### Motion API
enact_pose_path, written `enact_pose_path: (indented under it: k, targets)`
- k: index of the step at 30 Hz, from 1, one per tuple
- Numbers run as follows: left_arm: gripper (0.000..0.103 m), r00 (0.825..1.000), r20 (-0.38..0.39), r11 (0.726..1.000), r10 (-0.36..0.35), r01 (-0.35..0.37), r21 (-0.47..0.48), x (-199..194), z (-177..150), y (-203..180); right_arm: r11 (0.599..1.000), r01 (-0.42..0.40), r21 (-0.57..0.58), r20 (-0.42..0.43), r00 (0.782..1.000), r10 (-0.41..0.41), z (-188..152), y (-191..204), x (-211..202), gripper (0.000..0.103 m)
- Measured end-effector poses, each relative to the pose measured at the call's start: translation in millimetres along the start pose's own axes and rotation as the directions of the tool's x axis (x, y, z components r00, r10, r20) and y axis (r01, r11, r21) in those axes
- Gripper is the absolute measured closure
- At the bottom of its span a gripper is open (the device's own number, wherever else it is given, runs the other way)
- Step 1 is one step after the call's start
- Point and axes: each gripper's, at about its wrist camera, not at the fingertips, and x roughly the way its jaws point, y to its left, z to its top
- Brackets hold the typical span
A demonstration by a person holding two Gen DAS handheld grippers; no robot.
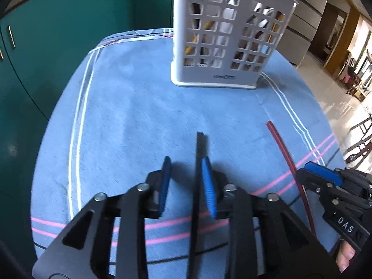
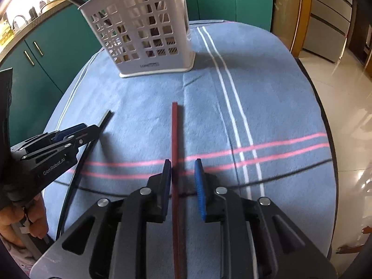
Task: Organize utensils
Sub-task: 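Grasp a black chopstick with the left tool while the right tool grasps a dark-red chopstick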
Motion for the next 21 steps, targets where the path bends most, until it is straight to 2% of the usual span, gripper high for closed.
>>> enact_pose_path:
  k: [8, 14, 21]
  targets:
    - [0.07, 0.996, 0.003, 0.995, 0.084, -0.084, 0.048, 4.6, 3.3, -14.4, 0.999, 0.038, -0.034, -0.002, 0.999, -0.038, 21.5, 3.1, 15.7, 0.082]
    - [0.065, 0.995, 0.005, 0.994, 0.101, -0.101, 0.044, 5.6, 4.3, -8.3, 0.998, 0.05, -0.049, -0.013, 0.999, -0.05, 30.9, 5.2, 25.1, 0.082]
    - [0.065, 0.993, 0.009, 0.992, 0.119, -0.12, 0.037, 5.1, 2.7, -10.9, 0.995, 0.069, -0.071, -0.001, 0.998, -0.069, 34.5, 9.4, 30.7, 0.081]
